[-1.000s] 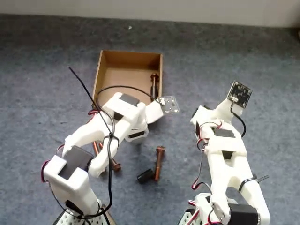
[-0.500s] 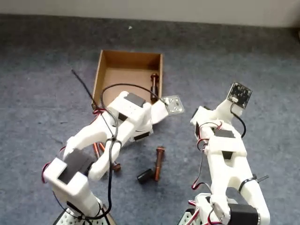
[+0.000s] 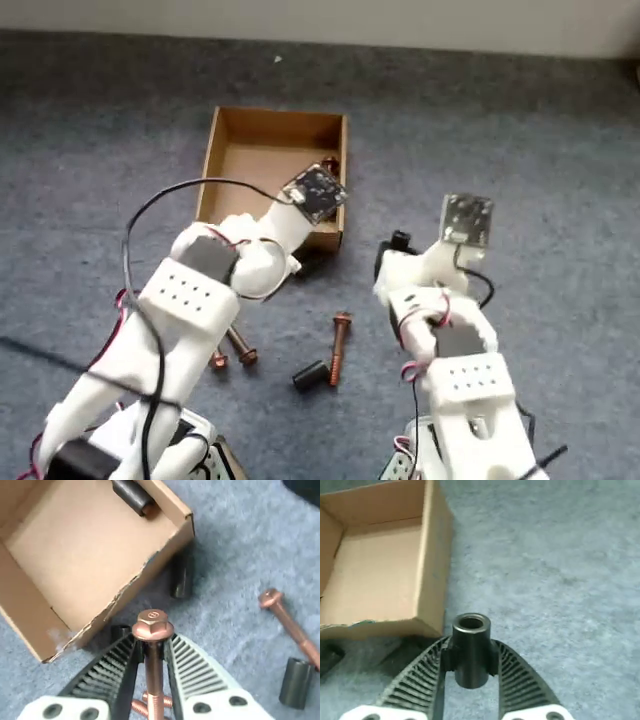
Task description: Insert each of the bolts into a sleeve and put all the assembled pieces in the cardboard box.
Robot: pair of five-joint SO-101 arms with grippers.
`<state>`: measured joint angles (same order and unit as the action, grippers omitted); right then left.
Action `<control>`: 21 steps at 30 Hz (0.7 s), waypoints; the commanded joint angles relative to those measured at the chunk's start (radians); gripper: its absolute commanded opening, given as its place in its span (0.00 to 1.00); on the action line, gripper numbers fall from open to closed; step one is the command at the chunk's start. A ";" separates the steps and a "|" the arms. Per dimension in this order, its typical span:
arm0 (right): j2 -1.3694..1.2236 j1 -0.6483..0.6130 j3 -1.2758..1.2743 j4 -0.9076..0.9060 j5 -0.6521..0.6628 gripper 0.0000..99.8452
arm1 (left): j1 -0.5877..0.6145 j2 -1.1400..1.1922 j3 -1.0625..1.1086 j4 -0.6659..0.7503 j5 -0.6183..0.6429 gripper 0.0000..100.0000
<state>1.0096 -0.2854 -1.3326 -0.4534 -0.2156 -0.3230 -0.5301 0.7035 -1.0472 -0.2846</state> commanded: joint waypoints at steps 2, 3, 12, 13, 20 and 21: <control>0.222 -0.084 -0.061 -0.002 0.035 0.00 | 0.033 -0.274 0.065 0.106 0.138 0.00; 0.252 -0.099 -0.076 -0.002 0.051 0.00 | 0.041 -0.309 0.077 0.127 0.167 0.00; 0.499 -0.309 -0.231 -0.001 0.141 0.00 | 0.062 -0.598 0.202 0.293 0.408 0.00; 0.533 -0.335 -0.251 -0.001 0.149 0.00 | 0.062 -0.625 0.216 0.313 0.427 0.00; 0.783 -0.487 -0.432 0.059 0.232 0.00 | 0.054 -0.803 0.337 0.399 0.568 0.00; 0.805 -0.499 -0.453 0.059 0.247 0.00 | 0.054 -0.828 0.354 0.408 0.575 0.00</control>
<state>1.7231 -0.7380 -1.6763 -0.4319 -0.0161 -0.2693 -1.2605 1.0226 -0.6943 0.2294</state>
